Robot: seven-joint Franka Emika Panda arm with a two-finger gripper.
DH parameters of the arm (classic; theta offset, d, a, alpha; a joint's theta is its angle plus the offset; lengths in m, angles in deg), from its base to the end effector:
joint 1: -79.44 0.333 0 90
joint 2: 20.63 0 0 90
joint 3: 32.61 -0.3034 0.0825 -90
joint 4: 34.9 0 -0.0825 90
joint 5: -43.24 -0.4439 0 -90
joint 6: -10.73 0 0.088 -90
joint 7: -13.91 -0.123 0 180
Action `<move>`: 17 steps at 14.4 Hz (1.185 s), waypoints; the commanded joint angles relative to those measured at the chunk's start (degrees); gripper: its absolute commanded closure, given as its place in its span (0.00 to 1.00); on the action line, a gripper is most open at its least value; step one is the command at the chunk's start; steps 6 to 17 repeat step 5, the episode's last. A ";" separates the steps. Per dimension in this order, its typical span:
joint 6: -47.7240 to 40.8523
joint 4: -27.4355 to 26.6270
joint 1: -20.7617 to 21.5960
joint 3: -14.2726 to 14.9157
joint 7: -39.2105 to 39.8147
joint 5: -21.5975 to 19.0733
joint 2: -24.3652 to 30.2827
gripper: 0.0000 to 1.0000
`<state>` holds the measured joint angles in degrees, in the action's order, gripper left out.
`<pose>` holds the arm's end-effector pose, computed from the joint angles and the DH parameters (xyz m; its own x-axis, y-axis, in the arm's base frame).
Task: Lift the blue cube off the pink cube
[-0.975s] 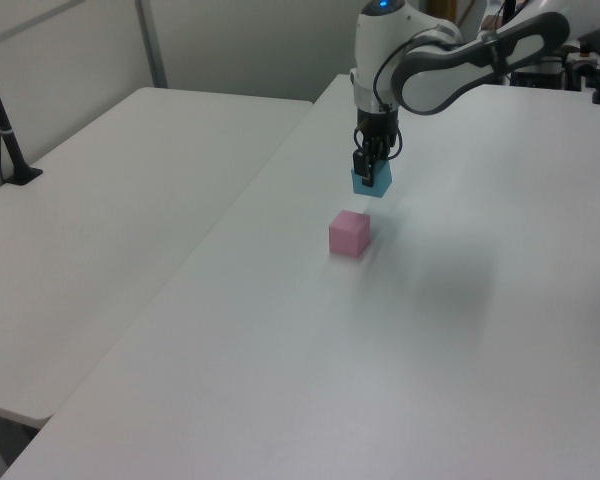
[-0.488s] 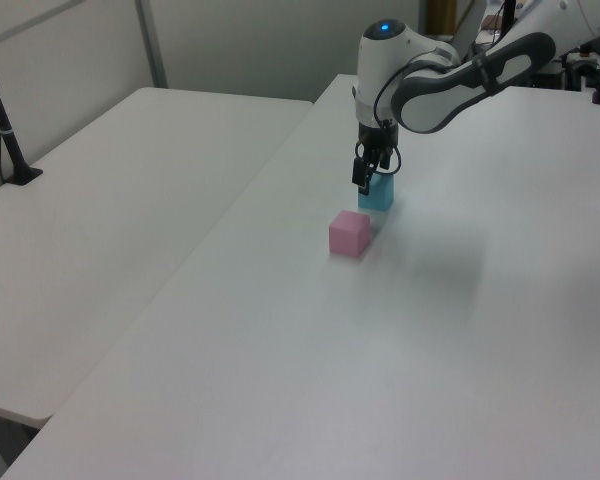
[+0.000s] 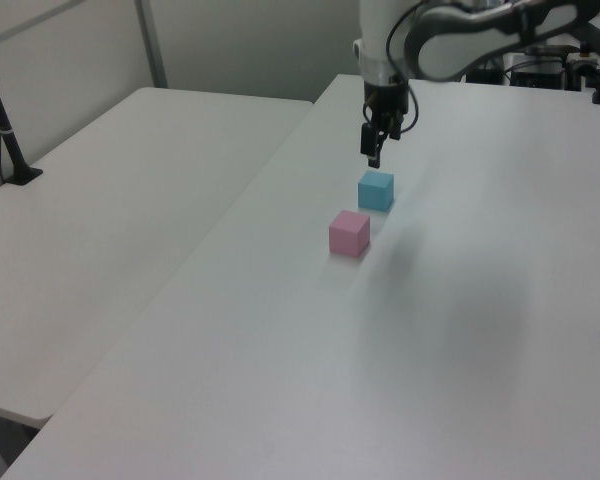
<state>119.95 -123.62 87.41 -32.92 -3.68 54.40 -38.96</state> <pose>0.7104 0.0860 0.4258 0.9918 -0.0943 0.0859 -0.1075 -0.9804 0.1651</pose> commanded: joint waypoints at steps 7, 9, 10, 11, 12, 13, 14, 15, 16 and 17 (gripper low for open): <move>-8.32 -7.26 -1.46 0.92 1.41 -9.06 14.81 0.00; -8.32 -7.26 -1.46 0.92 1.41 -9.06 14.81 0.00; -8.32 -7.26 -1.46 0.92 1.41 -9.06 14.81 0.00; -8.32 -7.26 -1.46 0.92 1.41 -9.06 14.81 0.00; -8.32 -7.26 -1.46 0.92 1.41 -9.06 14.81 0.00; -8.32 -7.26 -1.46 0.92 1.41 -9.06 14.81 0.00; -8.32 -7.26 -1.46 0.92 1.41 -9.06 14.81 0.00; -8.32 -7.26 -1.46 0.92 1.41 -9.06 14.81 0.00; -8.32 -7.26 -1.46 0.92 1.41 -9.06 14.81 0.00; -8.32 -7.26 -1.46 0.92 1.41 -9.06 14.81 0.00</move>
